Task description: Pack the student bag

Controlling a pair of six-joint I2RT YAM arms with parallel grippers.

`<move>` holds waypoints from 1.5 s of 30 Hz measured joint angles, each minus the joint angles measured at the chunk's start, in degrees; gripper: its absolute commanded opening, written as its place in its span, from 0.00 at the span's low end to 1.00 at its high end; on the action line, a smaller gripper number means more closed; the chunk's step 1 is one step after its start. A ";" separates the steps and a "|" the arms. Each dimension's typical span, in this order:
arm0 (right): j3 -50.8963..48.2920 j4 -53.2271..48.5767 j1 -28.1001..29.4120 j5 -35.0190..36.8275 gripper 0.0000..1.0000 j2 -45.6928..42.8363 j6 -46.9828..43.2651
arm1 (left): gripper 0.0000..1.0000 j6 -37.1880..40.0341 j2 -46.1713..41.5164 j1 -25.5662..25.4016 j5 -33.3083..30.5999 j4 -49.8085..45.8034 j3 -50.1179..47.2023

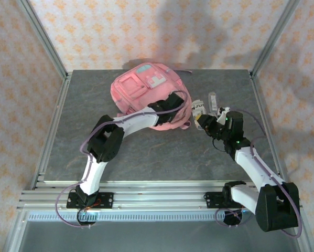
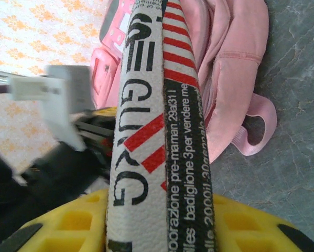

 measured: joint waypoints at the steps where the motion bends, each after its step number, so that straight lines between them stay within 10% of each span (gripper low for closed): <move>1: -0.11 0.20 0.00 0.00 0.31 0.15 0.15 | 0.00 0.00 -1.01 0.39 0.11 -0.15 0.33; 14: 0.83 6.10 5.25 -3.17 0.31 10.34 1.38 | 0.00 0.22 -7.13 4.09 -1.53 -1.22 3.98; 17: 1.86 7.15 6.21 -3.39 0.30 13.38 2.21 | 0.47 -0.31 -6.97 4.11 -0.72 -2.47 4.72; 21: 3.23 7.69 6.03 -2.67 0.30 13.22 2.32 | 0.66 -1.73 -6.95 4.07 2.16 -2.67 4.31; 45: 0.70 6.62 1.40 -1.92 0.31 6.86 1.68 | 0.71 -0.22 6.10 3.74 12.02 -6.86 9.57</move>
